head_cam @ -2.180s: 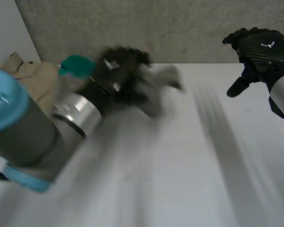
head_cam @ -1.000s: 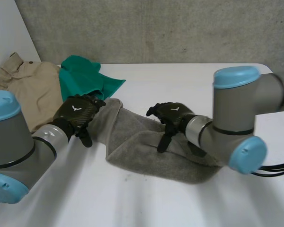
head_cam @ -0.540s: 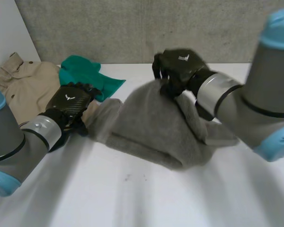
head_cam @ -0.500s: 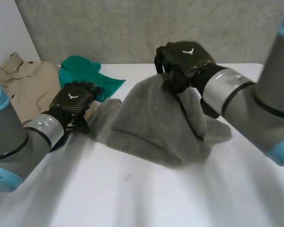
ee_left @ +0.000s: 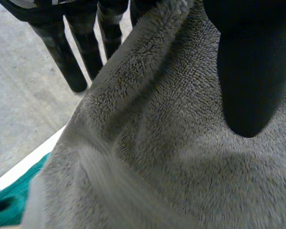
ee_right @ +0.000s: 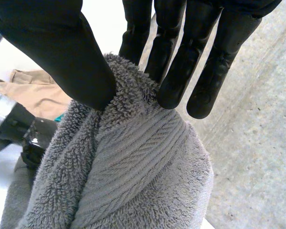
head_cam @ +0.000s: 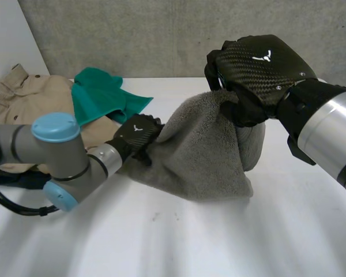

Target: Fold the laundry.

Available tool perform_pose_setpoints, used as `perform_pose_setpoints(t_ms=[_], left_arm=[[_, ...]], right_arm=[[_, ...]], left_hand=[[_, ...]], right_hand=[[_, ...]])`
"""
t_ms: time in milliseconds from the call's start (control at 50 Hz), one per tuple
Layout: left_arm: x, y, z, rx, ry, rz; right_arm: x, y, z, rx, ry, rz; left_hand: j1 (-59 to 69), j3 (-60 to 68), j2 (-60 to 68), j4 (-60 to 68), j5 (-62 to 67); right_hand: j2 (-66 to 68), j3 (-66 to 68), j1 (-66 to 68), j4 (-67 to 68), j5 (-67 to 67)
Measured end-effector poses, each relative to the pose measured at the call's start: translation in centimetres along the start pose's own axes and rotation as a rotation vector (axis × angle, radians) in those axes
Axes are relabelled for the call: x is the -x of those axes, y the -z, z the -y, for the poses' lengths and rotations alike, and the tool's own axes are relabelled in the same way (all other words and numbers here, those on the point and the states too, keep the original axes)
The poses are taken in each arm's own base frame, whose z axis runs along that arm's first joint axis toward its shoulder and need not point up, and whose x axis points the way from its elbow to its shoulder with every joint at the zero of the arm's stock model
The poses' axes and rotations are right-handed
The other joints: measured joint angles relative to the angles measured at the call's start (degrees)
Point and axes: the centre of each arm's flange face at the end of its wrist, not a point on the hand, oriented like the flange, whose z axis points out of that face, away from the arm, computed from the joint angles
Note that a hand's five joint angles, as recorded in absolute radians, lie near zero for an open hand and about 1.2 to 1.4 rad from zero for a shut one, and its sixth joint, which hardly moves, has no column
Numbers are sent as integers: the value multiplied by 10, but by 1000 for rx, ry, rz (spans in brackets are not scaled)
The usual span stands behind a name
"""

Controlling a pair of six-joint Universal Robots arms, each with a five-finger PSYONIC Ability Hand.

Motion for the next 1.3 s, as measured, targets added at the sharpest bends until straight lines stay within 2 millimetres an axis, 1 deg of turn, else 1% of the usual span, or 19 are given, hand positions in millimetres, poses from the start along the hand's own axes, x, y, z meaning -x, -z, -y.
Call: perform_pose_setpoints(t_ms=[20, 100, 140, 280, 300, 340, 460, 520, 540, 580, 600, 620, 740, 820, 900, 1020, 1100, 1200, 1300], left_arm=[[-1, -2, 0, -3, 1, -3], [-7, -11, -1, -26, 7, -4], [-5, -13, 0, -40, 3, 17], [13, -20, 9, -100, -31, 168], [22, -22, 15, -134, -46, 227], [30, -23, 24, -175, -63, 274], [55, -33, 61, -339, -125, 345], [68, -37, 90, -443, -163, 383], [73, -37, 99, -476, -175, 397], [83, -36, 124, -558, -201, 439], [83, -36, 124, -558, -201, 439], [94, -32, 152, -645, -223, 492], [111, -6, 217, -839, -250, 622], [107, 8, 229, -862, -245, 641], [97, 16, 216, -809, -226, 626], [51, 17, 145, -565, -155, 513], [7, 23, 85, -339, -96, 398], [-20, 32, 40, -135, -57, 317], [-33, 43, 16, 30, -37, 272]], right_arm=[[0, 1, 0, 1, 0, 0], [-4, 3, -6, 30, 2, -13], [-10, 2, -11, 49, 12, -33], [-41, -11, -42, 152, 72, -111], [-53, -22, -63, 219, 100, -128], [-62, -34, -81, 270, 121, -132], [-88, -79, -104, 268, 154, -178], [-97, -95, -100, 207, 155, -218], [-107, -111, -89, 108, 151, -272], [-119, -126, -72, -28, 145, -338], [-119, -126, -72, -28, 145, -338], [-131, -135, -50, -184, 142, -404], [-149, -137, 5, -540, 162, -522], [-146, -132, 10, -571, 172, -527], [-137, -125, -3, -506, 182, -504], [-107, -107, -69, -203, 210, -409], [-78, -87, -129, 54, 229, -316], [-59, -71, -171, 219, 226, -245], [-51, -62, -190, 289, 211, -221]], left_hand=[[0, 0, 0, 0, 0], [287, 294, 303, 297, 291], [305, 353, 357, 356, 335], [305, 365, 370, 370, 336], [305, 365, 370, 370, 336], [305, 367, 371, 370, 336], [305, 368, 372, 372, 336], [305, 368, 372, 372, 336], [305, 368, 372, 372, 336], [305, 368, 372, 372, 336], [305, 368, 372, 372, 336], [305, 368, 372, 372, 336], [305, 368, 372, 372, 336], [305, 368, 372, 372, 336], [305, 368, 372, 372, 336], [305, 369, 372, 372, 336], [296, 326, 323, 325, 329], [211, 244, 241, 245, 251], [-89, -39, -42, -46, -47]], right_hand=[[0, 0, 0, 0, 0], [0, 0, 0, 0, 0], [0, 0, 0, 0, 0], [0, 0, 0, 0, 0], [0, 0, 0, 0, 0], [0, 0, 0, 0, 0], [2, 0, 0, 0, 0], [2, 0, 0, 2, 0], [2, 0, 0, 3, 0], [2, 0, 0, 3, 0], [2, 0, 0, 3, 0], [2, 0, 0, 3, 0], [2, 0, 0, 3, 0], [2, 0, 0, 3, 0], [2, 0, 5, 3, 0], [2, 0, 7, 3, 0], [2, 0, 7, 3, 0], [2, 0, 7, 3, 0], [2, 0, 7, 3, 0]])
